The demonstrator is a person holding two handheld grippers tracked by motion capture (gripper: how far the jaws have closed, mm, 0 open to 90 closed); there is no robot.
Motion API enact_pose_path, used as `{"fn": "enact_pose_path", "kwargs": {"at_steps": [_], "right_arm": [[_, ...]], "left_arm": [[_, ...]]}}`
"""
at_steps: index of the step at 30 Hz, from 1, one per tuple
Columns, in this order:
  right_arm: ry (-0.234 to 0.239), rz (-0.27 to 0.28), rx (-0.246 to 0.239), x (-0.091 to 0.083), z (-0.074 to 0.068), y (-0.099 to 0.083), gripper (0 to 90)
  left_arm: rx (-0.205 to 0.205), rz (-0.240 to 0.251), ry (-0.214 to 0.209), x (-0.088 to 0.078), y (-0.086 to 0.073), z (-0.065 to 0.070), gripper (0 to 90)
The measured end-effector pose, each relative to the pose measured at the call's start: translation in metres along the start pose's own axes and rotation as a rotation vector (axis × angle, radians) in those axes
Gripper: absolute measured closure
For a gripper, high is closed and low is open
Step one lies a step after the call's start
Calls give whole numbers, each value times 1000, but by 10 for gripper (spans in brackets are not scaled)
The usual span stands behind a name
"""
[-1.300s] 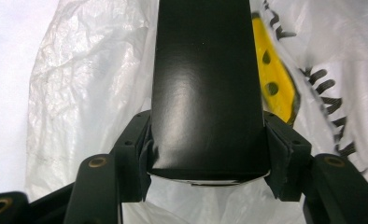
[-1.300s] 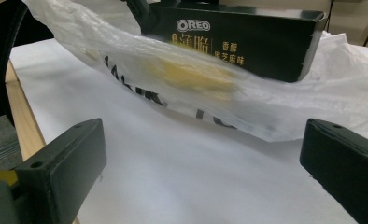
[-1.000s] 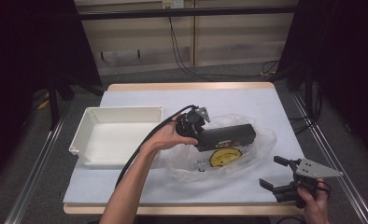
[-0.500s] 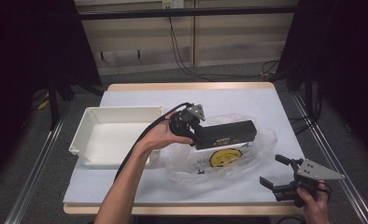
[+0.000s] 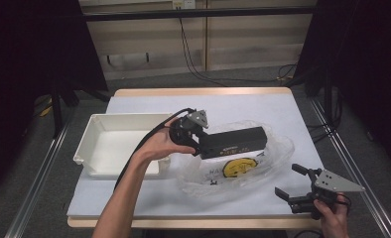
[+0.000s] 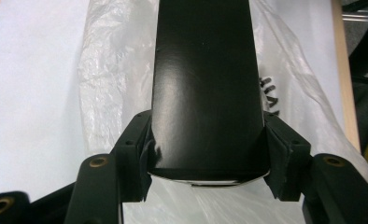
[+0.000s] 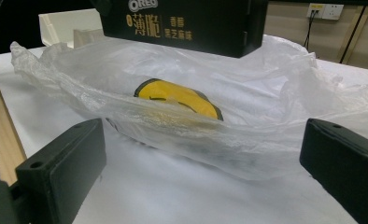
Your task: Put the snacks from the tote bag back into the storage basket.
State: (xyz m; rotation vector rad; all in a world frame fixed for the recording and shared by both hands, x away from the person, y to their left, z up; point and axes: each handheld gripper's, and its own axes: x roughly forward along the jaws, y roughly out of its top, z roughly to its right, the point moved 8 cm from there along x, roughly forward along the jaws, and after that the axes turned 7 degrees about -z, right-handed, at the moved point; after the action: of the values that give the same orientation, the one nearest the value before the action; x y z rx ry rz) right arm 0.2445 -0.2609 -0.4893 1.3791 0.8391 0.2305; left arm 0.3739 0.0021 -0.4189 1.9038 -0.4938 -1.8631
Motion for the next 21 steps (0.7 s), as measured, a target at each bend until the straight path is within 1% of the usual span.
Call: {"fn": "enact_pose_path", "kwargs": {"at_steps": [1,2,3,6,7,11,12,15,16,19,20,21], "right_arm": [[-4,1,-1,0,0,0,0],[-5,2,-2,0,1,0,0],[-4,4,2,1,1,0,0],[-7,6,-8,2,1,0,0],[-9,6,-12,2,1,0,0],[-14,7,-20,3,1,0,1],[-13,6,-21,3,1,0,1],[-15,4,-21,2,2,0,1],[-14,4,-21,2,2,0,1],[-15,8,-19,2,2,0,1],[-16,7,-18,2,2,0,1],[-16,3,-21,3,2,-1,1]], "left_arm": [[-6,11,2,-1,0,1,432],[0,4,1,-4,-2,1,432],[-3,18,10,-5,-3,1,432],[3,9,5,-11,-8,0,432],[-3,27,16,-12,-9,-1,432],[-1,22,27,-20,-17,-2,432],[-3,22,21,-22,-18,-3,432],[-8,27,37,-27,-22,-3,432],[-4,18,35,-30,-24,-3,432],[-10,35,48,-38,-29,-4,432],[-6,31,57,-41,-31,-5,432],[-13,32,61,-42,-33,-6,432]]}}
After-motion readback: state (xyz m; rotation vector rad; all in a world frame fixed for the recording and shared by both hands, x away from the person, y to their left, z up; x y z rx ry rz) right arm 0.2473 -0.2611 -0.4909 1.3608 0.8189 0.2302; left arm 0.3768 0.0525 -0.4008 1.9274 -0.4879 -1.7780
